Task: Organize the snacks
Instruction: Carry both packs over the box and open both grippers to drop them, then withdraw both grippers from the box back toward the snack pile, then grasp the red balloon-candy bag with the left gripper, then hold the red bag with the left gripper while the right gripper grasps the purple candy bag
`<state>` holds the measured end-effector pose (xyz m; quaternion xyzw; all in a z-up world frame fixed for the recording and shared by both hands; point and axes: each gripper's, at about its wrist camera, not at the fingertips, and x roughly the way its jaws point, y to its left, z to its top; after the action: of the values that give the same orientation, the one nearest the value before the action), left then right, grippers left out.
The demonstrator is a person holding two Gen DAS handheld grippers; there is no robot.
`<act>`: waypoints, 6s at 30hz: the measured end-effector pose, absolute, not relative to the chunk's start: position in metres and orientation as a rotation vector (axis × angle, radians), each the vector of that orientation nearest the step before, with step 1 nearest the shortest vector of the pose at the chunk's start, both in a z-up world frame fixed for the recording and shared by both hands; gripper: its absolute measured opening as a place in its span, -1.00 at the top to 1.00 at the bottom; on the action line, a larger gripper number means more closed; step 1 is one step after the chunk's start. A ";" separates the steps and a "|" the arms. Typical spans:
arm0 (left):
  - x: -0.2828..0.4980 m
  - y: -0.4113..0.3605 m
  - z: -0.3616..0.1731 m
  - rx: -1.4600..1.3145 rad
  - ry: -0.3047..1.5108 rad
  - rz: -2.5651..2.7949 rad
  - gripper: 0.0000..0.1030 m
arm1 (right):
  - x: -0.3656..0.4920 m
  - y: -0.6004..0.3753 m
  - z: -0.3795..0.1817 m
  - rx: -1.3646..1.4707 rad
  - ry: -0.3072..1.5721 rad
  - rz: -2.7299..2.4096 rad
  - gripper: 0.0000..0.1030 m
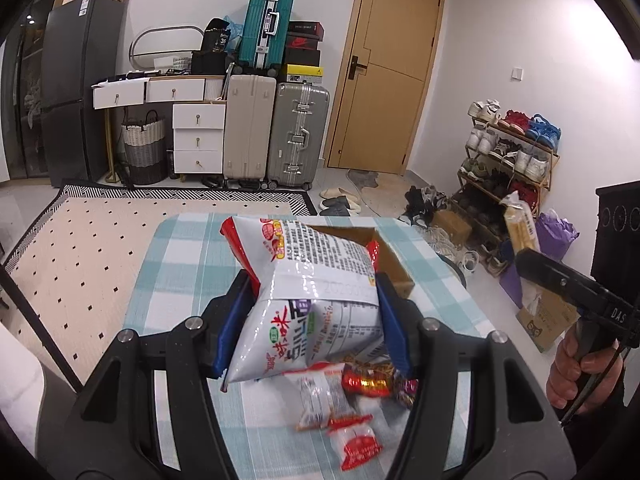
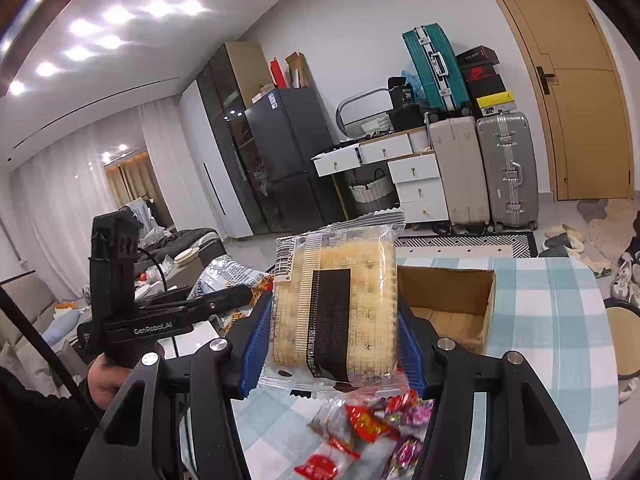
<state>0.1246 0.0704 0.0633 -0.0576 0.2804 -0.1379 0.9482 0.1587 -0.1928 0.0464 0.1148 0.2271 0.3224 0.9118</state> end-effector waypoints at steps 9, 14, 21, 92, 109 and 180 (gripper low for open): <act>0.223 0.048 0.071 -0.153 0.649 -0.316 -0.11 | 0.246 -0.185 0.040 0.261 0.531 0.620 -0.11; 0.277 0.020 0.053 -0.120 0.702 -0.324 -0.11 | 0.287 -0.180 0.020 0.213 0.570 0.575 -0.11; 0.360 -0.016 0.006 -0.113 0.806 -0.315 -0.11 | 0.347 -0.178 -0.028 0.179 0.688 0.511 -0.11; 0.002 0.046 -0.036 -0.095 0.621 -0.130 -0.98 | 0.029 -0.212 -0.076 0.202 0.398 0.391 -0.99; 0.072 -0.020 -0.141 -0.016 0.876 -0.174 -0.98 | 0.015 -0.212 -0.118 0.229 0.448 0.410 -0.99; 0.078 0.023 -0.145 -0.121 0.808 -0.316 0.22 | 0.148 -0.224 -0.160 0.361 0.838 0.393 -0.99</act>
<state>0.0776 0.0229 -0.1450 -0.0585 0.3913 -0.1528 0.9056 0.1480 -0.2240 -0.1603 0.1733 0.4018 0.1885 0.8792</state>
